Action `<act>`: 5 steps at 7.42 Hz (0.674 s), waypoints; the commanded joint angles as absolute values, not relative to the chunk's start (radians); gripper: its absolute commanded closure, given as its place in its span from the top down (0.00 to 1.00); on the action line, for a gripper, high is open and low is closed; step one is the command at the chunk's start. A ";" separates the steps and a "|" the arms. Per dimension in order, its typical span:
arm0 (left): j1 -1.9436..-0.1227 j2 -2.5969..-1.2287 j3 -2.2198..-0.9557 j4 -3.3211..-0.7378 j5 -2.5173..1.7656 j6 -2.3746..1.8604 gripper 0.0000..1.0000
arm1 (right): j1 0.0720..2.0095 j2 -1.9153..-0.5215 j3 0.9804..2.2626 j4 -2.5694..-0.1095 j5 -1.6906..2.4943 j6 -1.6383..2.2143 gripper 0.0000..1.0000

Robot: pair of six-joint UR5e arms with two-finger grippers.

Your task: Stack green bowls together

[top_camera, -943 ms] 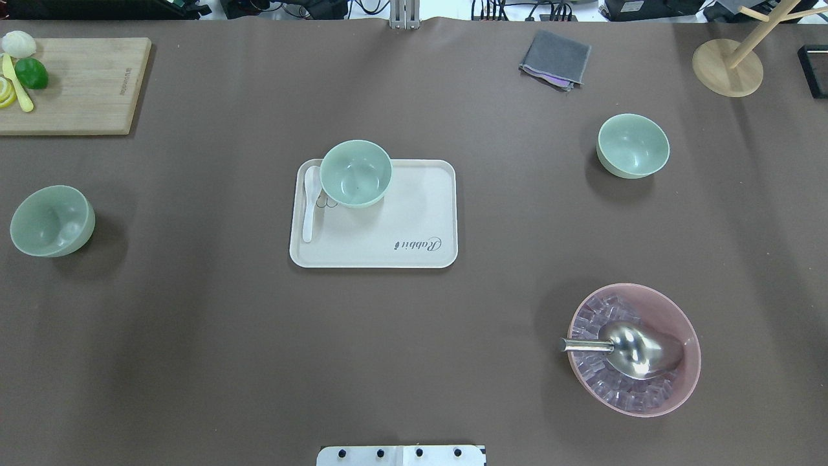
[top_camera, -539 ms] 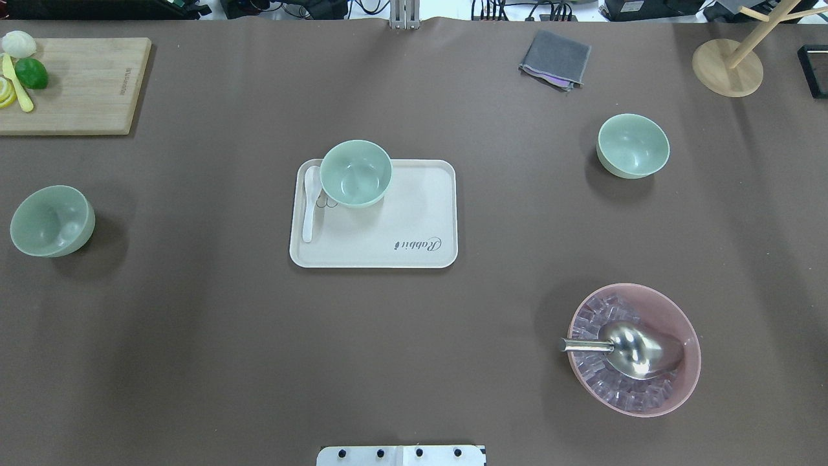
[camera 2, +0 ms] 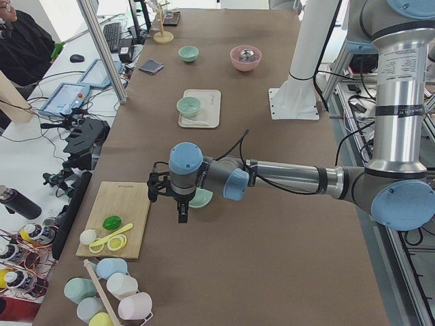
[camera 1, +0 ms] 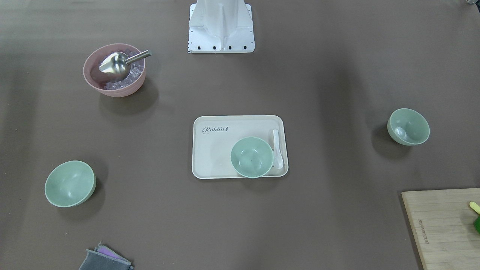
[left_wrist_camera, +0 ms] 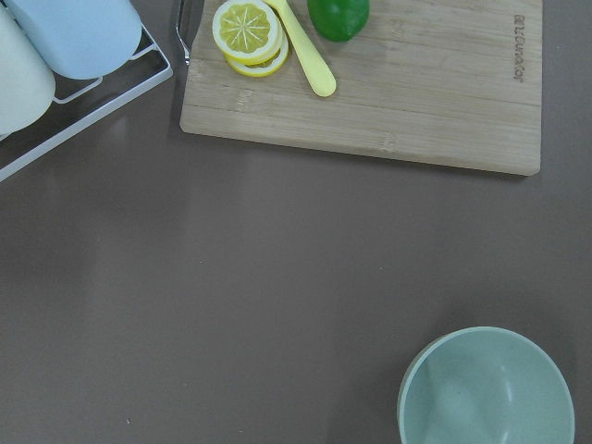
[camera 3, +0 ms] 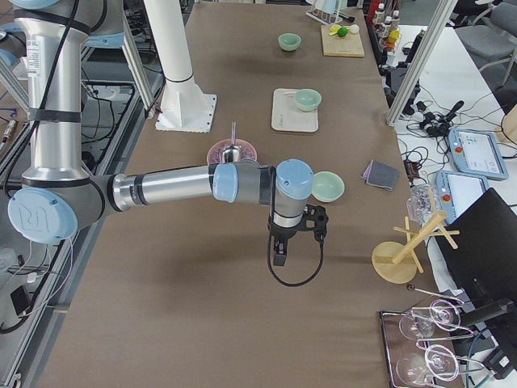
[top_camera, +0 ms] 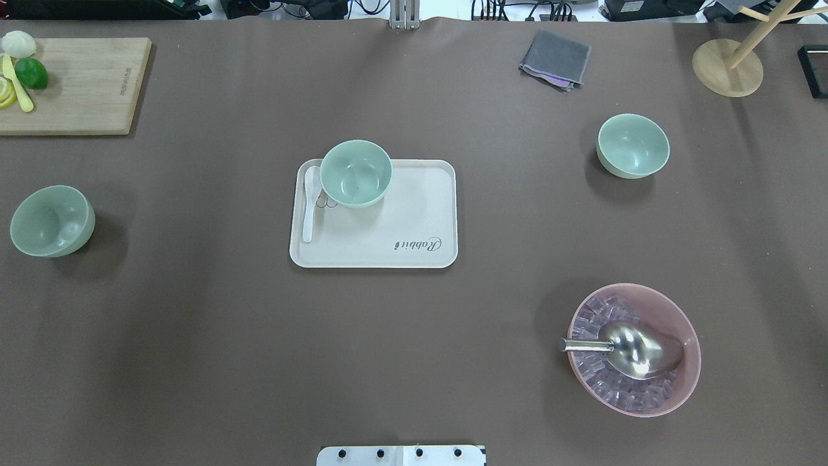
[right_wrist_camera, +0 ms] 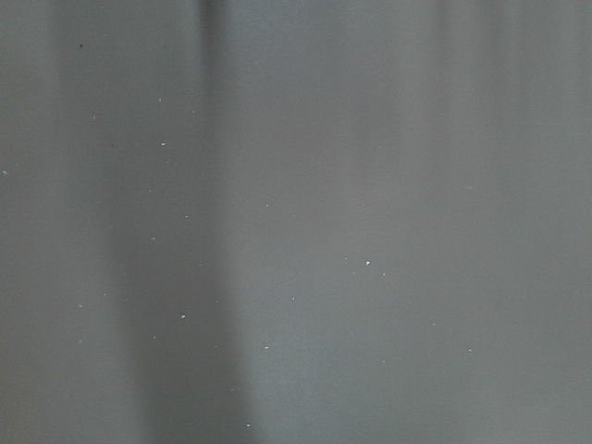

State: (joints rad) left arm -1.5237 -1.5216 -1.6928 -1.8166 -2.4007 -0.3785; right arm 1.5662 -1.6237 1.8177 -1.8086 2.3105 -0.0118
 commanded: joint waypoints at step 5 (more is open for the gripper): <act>-1.458 -1.585 -1.684 -1.825 -2.387 -0.488 0.98 | 1.551 -1.594 1.816 -1.809 2.306 -0.011 1.00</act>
State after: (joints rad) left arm -1.4966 -1.5704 -1.6925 -1.8248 -2.3906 -0.4698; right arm 1.5603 -1.6059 1.8204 -1.8074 2.3093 -0.0119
